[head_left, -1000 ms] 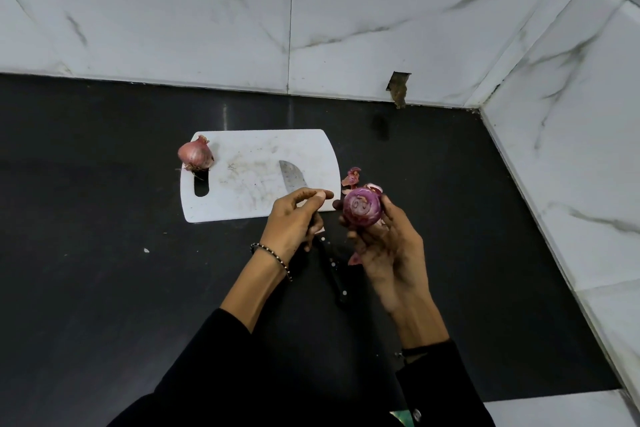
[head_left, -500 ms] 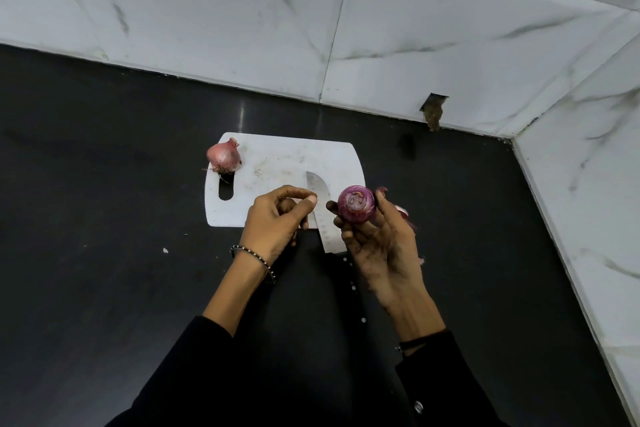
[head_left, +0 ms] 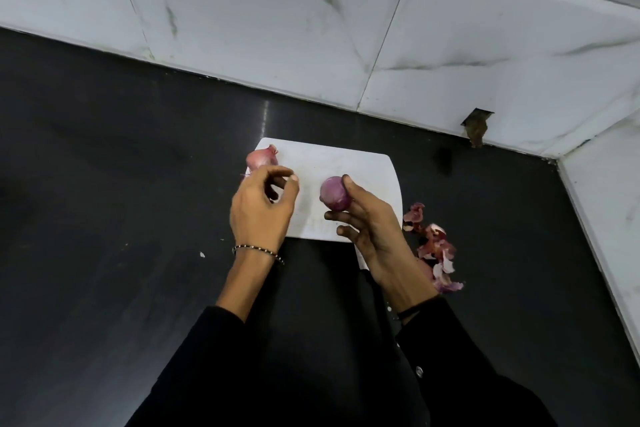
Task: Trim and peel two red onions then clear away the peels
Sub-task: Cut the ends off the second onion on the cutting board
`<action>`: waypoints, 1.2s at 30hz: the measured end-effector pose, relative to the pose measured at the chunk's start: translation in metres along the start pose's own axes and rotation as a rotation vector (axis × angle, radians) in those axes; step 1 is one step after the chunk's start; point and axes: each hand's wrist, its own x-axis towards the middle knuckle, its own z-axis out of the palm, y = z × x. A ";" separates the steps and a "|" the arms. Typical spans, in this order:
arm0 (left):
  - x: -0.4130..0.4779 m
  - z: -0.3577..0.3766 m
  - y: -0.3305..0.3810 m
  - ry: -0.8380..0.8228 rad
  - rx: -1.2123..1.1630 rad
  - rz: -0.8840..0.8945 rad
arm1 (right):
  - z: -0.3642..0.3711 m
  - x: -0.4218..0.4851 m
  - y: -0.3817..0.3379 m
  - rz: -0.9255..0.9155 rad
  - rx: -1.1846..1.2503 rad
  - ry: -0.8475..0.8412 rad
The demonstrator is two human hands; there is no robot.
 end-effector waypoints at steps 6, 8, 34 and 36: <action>0.038 -0.001 -0.022 0.075 0.548 0.048 | 0.019 0.026 0.002 0.010 -0.125 -0.010; 0.047 0.002 -0.030 -0.005 0.623 0.014 | 0.026 0.032 0.003 0.004 -0.167 -0.005; 0.073 -0.018 -0.040 0.089 0.082 -0.032 | 0.094 0.074 0.028 -0.424 -0.889 0.031; 0.071 -0.018 -0.038 0.075 0.074 -0.012 | 0.095 0.075 0.032 -0.479 -0.977 0.046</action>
